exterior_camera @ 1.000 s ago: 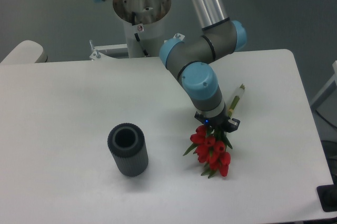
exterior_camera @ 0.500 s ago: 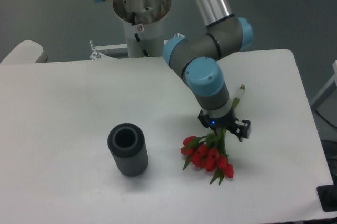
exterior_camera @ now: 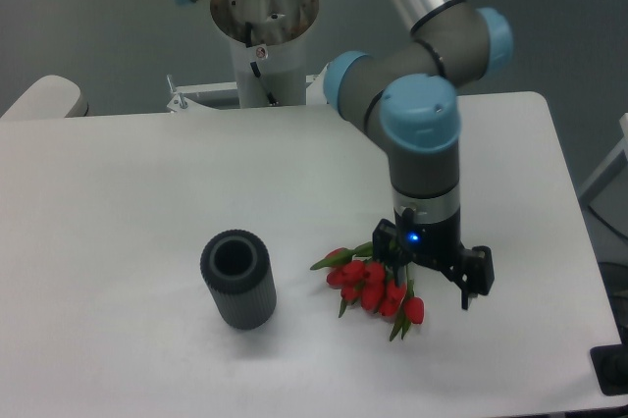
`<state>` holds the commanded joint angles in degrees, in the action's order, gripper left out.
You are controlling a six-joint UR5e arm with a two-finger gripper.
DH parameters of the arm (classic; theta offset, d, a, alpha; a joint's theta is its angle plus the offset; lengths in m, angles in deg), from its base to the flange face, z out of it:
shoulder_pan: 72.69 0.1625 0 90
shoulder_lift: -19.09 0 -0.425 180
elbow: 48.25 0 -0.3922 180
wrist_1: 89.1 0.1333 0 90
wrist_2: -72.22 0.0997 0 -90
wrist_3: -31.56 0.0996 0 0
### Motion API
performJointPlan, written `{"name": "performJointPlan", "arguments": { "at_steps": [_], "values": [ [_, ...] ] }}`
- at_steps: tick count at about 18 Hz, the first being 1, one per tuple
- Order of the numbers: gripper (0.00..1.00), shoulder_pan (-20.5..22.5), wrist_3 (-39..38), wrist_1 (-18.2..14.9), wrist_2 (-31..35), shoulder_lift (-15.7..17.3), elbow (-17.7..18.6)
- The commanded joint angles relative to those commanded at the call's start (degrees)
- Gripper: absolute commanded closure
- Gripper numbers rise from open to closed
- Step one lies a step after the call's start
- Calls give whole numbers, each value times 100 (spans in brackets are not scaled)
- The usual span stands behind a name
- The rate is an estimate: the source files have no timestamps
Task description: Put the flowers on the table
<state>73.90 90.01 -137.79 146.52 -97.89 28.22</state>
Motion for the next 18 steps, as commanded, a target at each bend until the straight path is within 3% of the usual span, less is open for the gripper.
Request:
{"name": "performJointPlan", "arguments": {
  "at_steps": [4, 7, 12, 18],
  "values": [
    [1, 535, 9, -88, -914, 17, -97],
    [1, 800, 174, -140, -1232, 53, -132],
    [1, 1046, 1220, -904, -1312, 114, -238],
    [1, 1161, 1502, -1116, -1260, 158, -238]
  ]
}}
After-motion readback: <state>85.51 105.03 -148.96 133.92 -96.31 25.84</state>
